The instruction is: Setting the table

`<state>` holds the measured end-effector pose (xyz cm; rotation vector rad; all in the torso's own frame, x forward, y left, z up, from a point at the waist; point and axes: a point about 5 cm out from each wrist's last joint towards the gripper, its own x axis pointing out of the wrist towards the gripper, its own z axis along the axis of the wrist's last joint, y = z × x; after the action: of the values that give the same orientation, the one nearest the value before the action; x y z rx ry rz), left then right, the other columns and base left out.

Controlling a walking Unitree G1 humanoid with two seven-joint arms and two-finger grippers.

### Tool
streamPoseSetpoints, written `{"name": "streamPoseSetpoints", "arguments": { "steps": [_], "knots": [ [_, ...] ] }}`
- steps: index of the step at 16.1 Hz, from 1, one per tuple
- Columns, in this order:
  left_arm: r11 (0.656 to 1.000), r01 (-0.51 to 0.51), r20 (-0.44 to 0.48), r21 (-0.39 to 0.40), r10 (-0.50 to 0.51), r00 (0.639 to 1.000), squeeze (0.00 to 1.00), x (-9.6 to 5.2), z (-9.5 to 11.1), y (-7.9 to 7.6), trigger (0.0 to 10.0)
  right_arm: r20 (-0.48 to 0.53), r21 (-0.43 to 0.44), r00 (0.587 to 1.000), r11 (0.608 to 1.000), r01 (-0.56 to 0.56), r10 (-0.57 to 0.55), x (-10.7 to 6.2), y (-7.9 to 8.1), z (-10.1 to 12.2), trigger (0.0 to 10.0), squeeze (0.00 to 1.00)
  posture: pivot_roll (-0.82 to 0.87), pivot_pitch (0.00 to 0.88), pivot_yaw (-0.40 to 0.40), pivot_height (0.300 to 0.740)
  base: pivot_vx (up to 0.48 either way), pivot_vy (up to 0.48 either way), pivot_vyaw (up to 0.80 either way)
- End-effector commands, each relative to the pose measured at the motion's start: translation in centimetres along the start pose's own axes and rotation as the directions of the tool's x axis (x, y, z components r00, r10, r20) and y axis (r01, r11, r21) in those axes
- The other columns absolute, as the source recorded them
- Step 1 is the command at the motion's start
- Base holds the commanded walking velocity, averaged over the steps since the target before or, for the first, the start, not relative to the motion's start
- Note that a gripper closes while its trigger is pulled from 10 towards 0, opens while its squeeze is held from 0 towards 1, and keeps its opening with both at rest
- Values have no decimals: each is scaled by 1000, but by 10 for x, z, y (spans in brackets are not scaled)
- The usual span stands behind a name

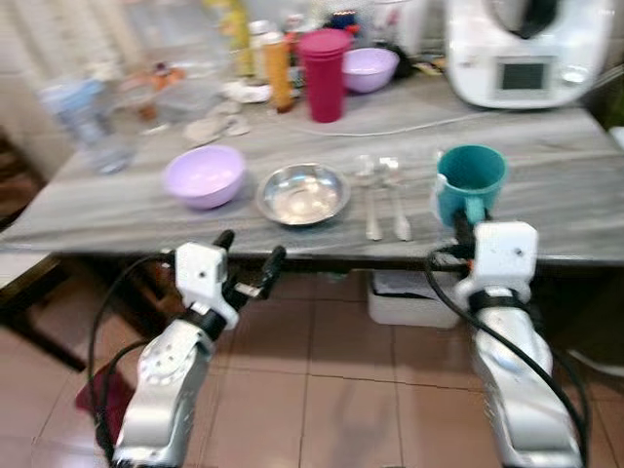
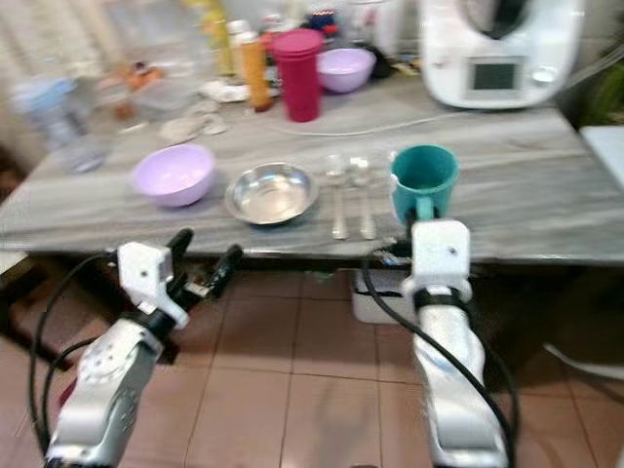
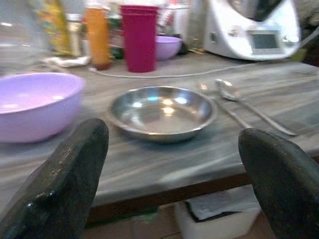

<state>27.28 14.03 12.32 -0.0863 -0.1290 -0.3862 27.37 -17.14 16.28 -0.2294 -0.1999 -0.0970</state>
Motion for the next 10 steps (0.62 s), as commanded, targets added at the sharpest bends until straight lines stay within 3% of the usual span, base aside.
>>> {"name": "streamPoseSetpoints", "arguments": {
  "steps": [1,5,10],
  "knots": [
    [1000,-17,2,22,17,1000,0,-3,4,5,10000,37,0,999,1000,-4,4,-1,0,9,10000,0,-245,85,91,740,0,0,463],
    [1000,-17,0,24,17,1000,0,-4,5,3,10000,28,-5,1000,1000,-7,7,-1,-1,9,10000,0,-248,86,90,740,0,0,473],
    [1000,-1,-6,10,1,1000,0,-5,6,-1,10000,15,1,1000,1000,-12,12,-2,1,8,10000,0,-247,84,90,740,49,0,0]
  ]
}}
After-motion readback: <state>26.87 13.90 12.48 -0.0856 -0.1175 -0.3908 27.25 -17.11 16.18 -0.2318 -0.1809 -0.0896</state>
